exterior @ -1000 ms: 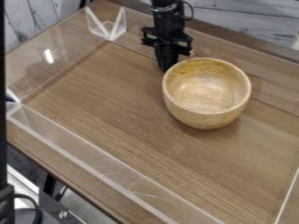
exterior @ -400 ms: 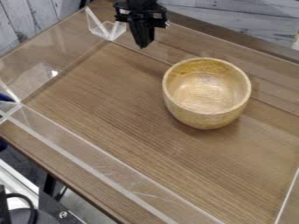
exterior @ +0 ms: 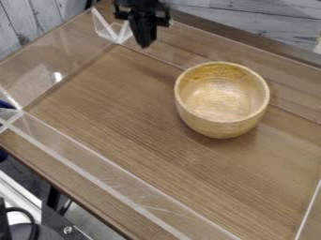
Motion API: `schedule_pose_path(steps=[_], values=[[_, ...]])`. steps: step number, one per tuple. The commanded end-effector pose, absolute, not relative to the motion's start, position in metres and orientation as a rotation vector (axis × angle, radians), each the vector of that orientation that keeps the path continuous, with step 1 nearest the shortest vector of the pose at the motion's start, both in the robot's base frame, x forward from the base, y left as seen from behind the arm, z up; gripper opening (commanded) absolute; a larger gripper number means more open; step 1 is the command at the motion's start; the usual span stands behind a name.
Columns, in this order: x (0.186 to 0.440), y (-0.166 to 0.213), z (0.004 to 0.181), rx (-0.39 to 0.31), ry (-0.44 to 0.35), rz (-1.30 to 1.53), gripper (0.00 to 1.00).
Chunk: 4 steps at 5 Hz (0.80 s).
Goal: Remove the green block from inside the brown bowl and put it on the table
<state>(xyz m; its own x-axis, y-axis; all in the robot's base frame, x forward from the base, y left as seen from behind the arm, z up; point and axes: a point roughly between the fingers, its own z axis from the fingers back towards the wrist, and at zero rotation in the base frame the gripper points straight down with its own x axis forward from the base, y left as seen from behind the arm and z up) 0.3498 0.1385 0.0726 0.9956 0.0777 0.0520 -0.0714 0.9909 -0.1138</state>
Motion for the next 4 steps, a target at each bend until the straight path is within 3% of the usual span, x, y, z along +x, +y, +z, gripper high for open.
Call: schedule_pose_path(steps=[1,3,4], values=[[0.350,0.149,0.074,-0.081,-0.078,0.090,0.00],[0.347,0.154,0.045,-0.063,-0.041,0.095,0.00],[0.347,0.154,0.042,-0.063,-0.037,0.095,0.00]])
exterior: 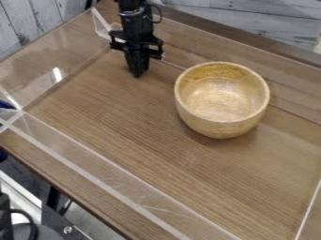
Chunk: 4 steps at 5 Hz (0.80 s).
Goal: Remove the green block from inside the brown bowl and put it on the table
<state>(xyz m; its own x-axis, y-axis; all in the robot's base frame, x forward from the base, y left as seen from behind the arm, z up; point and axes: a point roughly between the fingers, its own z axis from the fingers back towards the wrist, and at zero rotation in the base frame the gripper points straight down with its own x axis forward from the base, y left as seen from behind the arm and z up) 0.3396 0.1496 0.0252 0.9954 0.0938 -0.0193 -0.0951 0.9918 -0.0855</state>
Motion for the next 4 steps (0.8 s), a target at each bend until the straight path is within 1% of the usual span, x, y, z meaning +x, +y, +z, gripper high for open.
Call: schedule_pose_path(steps=[1,4], values=[[0.346,0.153,0.047,-0.068,-0.042,0.091,0.00],[0.340,0.148,0.068,-0.084,-0.065,0.080,0.00]])
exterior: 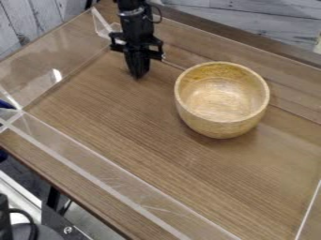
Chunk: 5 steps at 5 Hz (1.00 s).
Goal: Remove the green block from inside the brown bowl and put it on the table
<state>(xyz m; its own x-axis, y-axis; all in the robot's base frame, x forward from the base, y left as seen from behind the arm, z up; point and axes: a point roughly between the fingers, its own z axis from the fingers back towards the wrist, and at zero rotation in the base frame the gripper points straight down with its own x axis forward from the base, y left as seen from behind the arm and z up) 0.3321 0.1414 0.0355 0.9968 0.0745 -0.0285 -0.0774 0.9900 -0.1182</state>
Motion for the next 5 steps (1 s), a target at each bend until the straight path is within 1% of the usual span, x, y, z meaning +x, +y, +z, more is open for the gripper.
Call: schedule_pose_path(steps=[1,2,5], values=[[0.337,0.146,0.085,-0.089,-0.091,0.076,0.00],[0.338,0.148,0.084,-0.088,-0.090,0.078,0.00],[0.342,0.154,0.056,-0.066,-0.048,0.069,0.00]])
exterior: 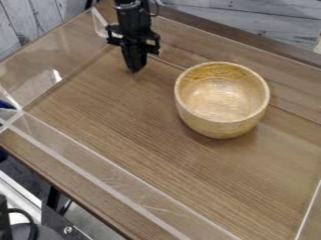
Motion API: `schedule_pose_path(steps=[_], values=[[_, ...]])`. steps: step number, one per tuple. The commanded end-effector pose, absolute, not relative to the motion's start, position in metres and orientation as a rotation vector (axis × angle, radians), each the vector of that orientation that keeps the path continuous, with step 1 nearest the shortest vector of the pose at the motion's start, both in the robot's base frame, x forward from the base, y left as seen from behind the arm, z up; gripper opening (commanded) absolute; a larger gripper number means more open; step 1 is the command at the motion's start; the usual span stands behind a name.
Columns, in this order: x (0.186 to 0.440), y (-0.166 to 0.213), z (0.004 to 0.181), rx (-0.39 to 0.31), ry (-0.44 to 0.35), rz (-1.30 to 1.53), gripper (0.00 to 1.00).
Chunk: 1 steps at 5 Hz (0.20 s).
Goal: Remove the green block from inside the brown bowl and put it on the table
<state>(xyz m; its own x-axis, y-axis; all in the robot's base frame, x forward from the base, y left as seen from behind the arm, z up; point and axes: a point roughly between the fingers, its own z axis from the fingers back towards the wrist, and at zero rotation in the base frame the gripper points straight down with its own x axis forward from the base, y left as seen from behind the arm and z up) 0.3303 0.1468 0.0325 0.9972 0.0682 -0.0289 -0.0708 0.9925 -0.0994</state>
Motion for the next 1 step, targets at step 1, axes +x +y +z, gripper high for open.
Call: schedule_pose_path(steps=[1], values=[[0.3431,0.1556,0.0508,-0.062,-0.042,0.068,0.00]])
